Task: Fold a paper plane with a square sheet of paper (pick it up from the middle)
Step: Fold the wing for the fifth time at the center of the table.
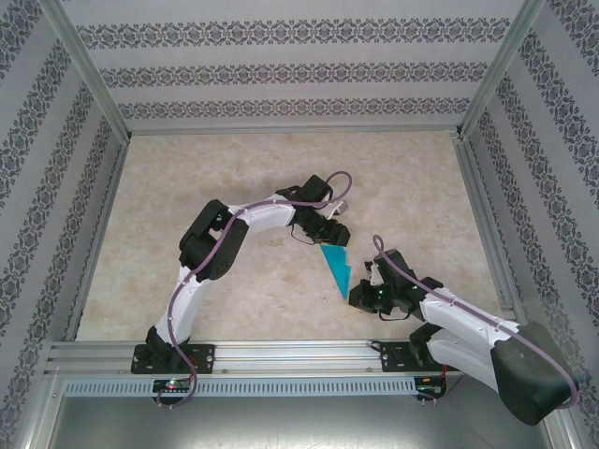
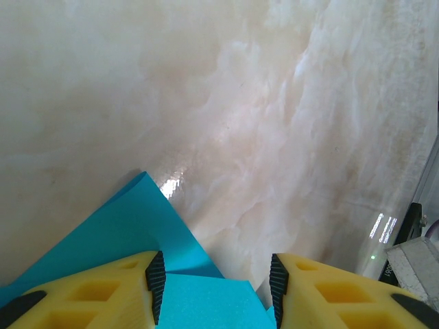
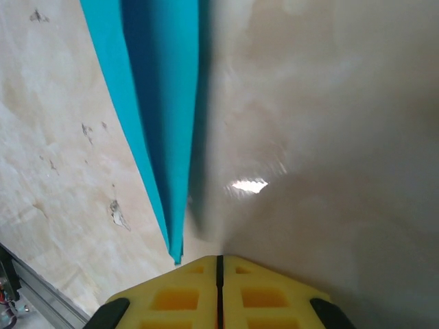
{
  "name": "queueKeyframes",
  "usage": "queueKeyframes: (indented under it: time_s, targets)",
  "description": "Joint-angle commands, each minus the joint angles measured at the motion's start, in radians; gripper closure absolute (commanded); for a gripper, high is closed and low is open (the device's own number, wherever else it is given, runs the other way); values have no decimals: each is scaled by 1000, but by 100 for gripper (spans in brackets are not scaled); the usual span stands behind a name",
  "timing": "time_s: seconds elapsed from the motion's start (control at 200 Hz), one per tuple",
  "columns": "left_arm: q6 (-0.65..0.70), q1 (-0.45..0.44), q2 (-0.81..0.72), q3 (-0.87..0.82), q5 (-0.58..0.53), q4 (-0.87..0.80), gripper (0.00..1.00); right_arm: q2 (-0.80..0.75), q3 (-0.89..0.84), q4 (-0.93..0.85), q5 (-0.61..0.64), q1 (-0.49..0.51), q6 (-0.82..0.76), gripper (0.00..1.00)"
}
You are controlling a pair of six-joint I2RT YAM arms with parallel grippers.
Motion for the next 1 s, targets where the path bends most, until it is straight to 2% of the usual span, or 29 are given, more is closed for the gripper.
queueKeyframes:
  time_s: [0.0, 0.4, 0.724, 0.839, 0.999]
  targets:
    - [29, 15, 65, -12, -58, -72, 52, -19, 18, -71, 10, -2, 14, 91]
    - [36, 12, -59, 51, -89, -125, 50, -12, 86, 15, -68, -118, -1, 83]
    - [40, -21, -200, 4, -238, -162, 49, -4, 86, 75, -161, -287, -36, 67]
    - [20, -65, -229, 12, -350, -216, 48, -5, 86, 88, -191, -335, -49, 65]
    - [-58, -145, -267, -7, -583, -281, 47, 21, 117, 108, -227, -392, -70, 63]
